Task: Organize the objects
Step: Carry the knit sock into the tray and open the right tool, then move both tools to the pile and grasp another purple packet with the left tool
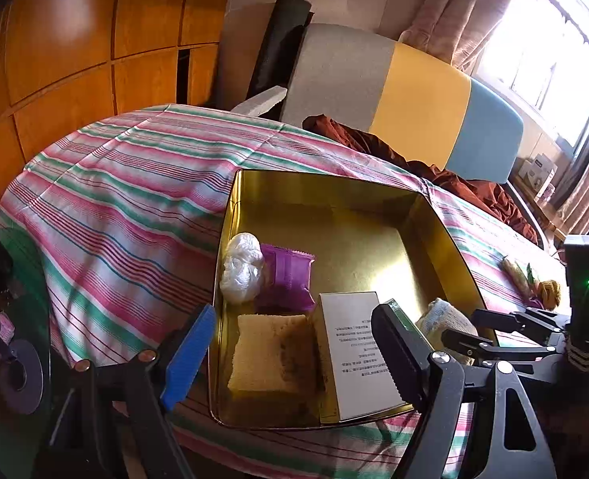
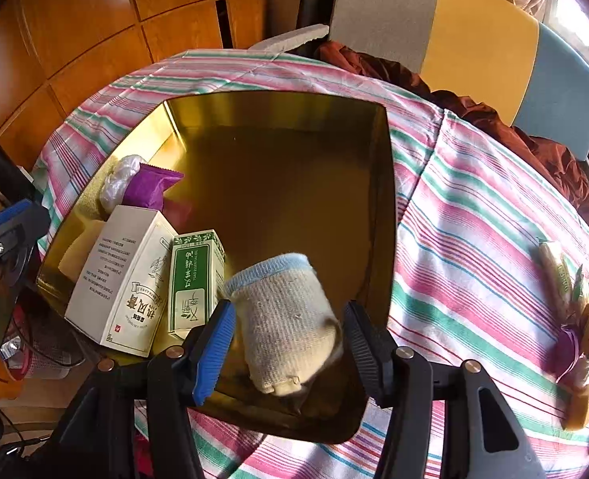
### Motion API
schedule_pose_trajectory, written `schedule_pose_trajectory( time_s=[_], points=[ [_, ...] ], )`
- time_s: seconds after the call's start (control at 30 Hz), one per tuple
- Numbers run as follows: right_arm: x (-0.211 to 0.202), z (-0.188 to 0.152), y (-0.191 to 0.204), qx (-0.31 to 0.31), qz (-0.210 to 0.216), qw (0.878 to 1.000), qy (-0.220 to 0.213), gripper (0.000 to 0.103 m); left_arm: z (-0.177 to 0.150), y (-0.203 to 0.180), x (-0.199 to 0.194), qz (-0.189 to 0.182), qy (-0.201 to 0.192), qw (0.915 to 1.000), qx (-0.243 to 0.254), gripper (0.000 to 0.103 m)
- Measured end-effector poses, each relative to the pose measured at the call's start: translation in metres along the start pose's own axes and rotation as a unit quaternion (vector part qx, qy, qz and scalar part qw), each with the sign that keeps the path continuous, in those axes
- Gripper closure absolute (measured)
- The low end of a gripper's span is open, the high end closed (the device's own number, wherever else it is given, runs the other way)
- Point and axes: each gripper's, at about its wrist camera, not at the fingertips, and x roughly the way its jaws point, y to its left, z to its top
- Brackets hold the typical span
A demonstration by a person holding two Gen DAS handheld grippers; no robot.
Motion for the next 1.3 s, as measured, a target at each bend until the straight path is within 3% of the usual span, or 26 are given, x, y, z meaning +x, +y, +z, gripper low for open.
schedule_pose_trajectory(
  time_s=[0.13, 0.23, 0.4, 0.67, 1.07, 1.23, 1.3],
  points=[
    [-0.016, -0.001, -0.006, 0.004, 0.002, 1.000, -0.025, 0.044, 0.002, -0.007, -0.003, 0.004, -0.005, 0.9999, 0.010, 0.016],
    [-0.027, -0.001, -0.010, 0.007, -0.004, 0.999, -0.043, 0.026, 0.006, -0.015, -0.006, 0.008, -0.011, 0.9997, 0.021, 0.013],
    [-0.044, 0.001, -0.021, 0.015, -0.014, 0.998, -0.063, 0.025, 0.010, -0.029, -0.010, 0.008, -0.018, 0.9991, 0.038, 0.005],
    [-0.058, -0.006, -0.061, 0.049, -0.048, 0.995, -0.069, 0.024, 0.015, -0.059, -0.010, -0.007, -0.016, 0.9971, 0.074, 0.002],
    [-0.088, -0.020, -0.165, 0.121, -0.136, 0.980, -0.083, 0.024, 0.017, -0.116, 0.000, -0.039, -0.008, 0.9896, 0.138, 0.000],
    [-0.102, -0.028, -0.217, 0.164, -0.172, 0.966, -0.099, 0.023, 0.016, -0.142, 0.008, -0.054, 0.002, 0.9849, 0.164, 0.000],
    [-0.105, -0.036, -0.250, 0.196, -0.192, 0.955, -0.110, 0.023, 0.016, -0.153, 0.011, -0.061, 0.006, 0.9829, 0.174, 0.000]
  ],
)
